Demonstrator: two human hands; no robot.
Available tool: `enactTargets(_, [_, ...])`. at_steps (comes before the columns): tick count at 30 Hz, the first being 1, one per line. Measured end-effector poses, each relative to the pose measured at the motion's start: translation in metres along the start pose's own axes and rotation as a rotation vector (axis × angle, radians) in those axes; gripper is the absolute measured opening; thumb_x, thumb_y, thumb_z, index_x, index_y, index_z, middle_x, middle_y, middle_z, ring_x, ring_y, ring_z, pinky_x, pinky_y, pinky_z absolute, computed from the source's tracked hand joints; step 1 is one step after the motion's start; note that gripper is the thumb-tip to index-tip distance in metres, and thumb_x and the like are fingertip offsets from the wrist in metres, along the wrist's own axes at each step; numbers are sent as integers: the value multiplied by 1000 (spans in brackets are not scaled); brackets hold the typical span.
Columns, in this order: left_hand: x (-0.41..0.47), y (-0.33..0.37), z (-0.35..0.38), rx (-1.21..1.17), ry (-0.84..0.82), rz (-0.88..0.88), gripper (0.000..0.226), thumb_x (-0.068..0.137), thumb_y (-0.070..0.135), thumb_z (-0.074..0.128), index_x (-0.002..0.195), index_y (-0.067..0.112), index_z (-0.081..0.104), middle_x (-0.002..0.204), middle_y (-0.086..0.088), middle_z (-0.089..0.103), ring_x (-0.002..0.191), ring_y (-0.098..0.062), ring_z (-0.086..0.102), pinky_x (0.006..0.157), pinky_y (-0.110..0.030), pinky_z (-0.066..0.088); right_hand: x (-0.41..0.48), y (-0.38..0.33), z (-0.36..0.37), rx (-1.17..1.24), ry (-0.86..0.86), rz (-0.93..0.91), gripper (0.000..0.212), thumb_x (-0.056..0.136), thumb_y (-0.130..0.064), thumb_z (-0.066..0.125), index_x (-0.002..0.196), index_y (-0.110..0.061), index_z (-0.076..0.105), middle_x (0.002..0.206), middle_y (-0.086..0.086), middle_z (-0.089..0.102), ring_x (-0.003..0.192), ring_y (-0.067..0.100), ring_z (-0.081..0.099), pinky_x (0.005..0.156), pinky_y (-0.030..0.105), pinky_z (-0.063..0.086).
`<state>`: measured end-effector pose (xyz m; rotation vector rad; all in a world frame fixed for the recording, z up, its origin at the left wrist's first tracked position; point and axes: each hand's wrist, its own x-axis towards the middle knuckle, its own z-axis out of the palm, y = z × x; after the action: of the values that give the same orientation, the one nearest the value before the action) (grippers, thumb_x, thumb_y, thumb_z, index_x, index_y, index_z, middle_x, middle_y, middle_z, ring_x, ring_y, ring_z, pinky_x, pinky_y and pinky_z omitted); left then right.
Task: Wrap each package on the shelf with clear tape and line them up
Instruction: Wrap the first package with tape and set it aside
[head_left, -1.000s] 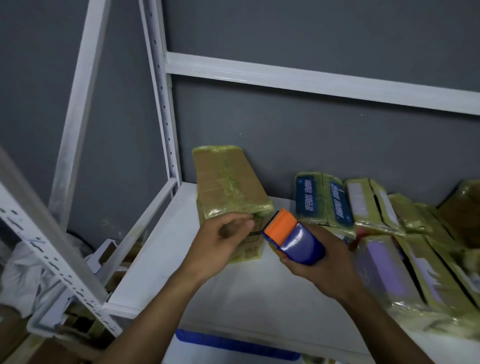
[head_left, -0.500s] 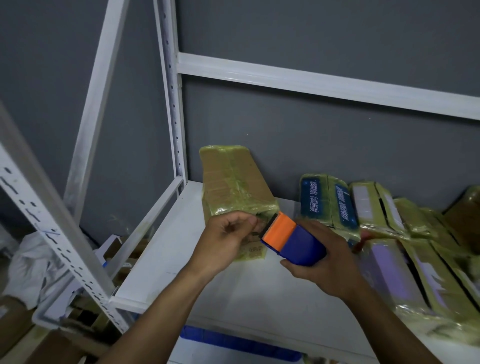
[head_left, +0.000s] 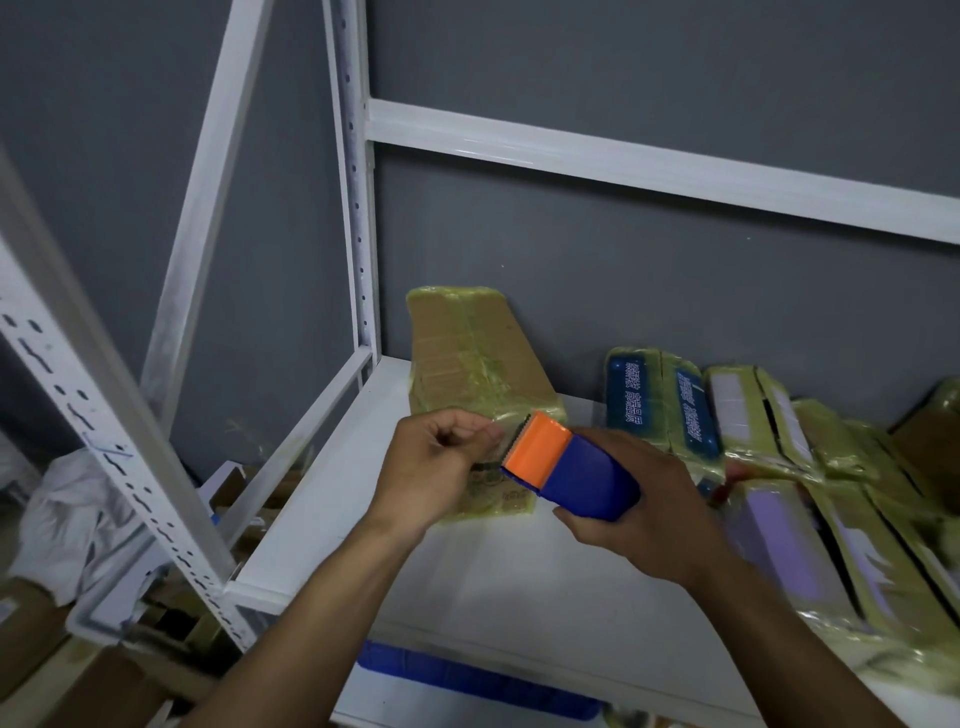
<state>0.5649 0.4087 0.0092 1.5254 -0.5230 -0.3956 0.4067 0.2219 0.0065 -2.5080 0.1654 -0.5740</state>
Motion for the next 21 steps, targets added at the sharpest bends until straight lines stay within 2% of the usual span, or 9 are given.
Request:
enactTargets(2, [4, 0, -6, 14, 5, -2, 13, 91, 17, 74, 80, 24, 79, 81, 7, 77, 79, -6, 72, 67, -11, 51, 5, -5, -2, -16, -21, -7, 74, 70, -67, 81, 135, -46, 50, 120, -31, 60, 107, -1, 63, 74, 10, 53])
enactTargets(6, [8, 1, -24, -32, 76, 3, 15, 89, 15, 76, 78, 25, 80, 80, 8, 77, 72, 3, 69, 59, -5, 45, 11, -6, -4, -77, -39, 24, 71, 73, -58, 86, 133, -47, 50, 115, -34, 60, 106, -6, 60, 71, 9, 51])
enactTargets(9, [16, -1, -44, -56, 194, 10, 13, 89, 16, 76, 80, 25, 79, 80, 10, 77, 67, 7, 65, 61, -10, 45, 13, -5, -8, -143, -42, 77, 65, 74, -58, 85, 127, -56, 47, 108, -37, 58, 101, -8, 60, 71, 10, 48])
enactTargets(12, [22, -7, -54, -36, 201, -2, 12, 89, 21, 76, 79, 27, 78, 77, 13, 74, 61, 9, 59, 65, -18, 43, 18, -7, -12, -225, -76, 88, 72, 73, -66, 82, 134, -51, 48, 110, -35, 56, 93, -2, 63, 72, 10, 45])
enactTargets(15, [23, -16, -52, -46, 204, -40, 6, 83, 37, 81, 80, 34, 78, 78, 13, 73, 61, 8, 58, 70, -26, 44, 27, -14, -17, -319, -59, 82, 82, 72, -76, 77, 143, -48, 47, 119, -32, 56, 97, -3, 56, 76, 6, 35])
enactTargets(19, [23, -34, -52, -71, 310, -15, 7, 87, 36, 78, 81, 33, 77, 83, 13, 75, 75, 3, 66, 73, -22, 47, 37, -29, -21, -343, -98, 34, 80, 73, -84, 66, 143, -48, 49, 122, -31, 55, 101, -7, 47, 79, 6, 31])
enactTargets(21, [22, -44, -55, -67, 322, -15, 8, 89, 37, 76, 84, 31, 76, 85, 14, 75, 74, 5, 65, 71, -21, 47, 45, -37, -21, -359, -133, 16, 76, 76, -87, 58, 141, -49, 50, 123, -34, 55, 101, -8, 49, 79, 6, 33])
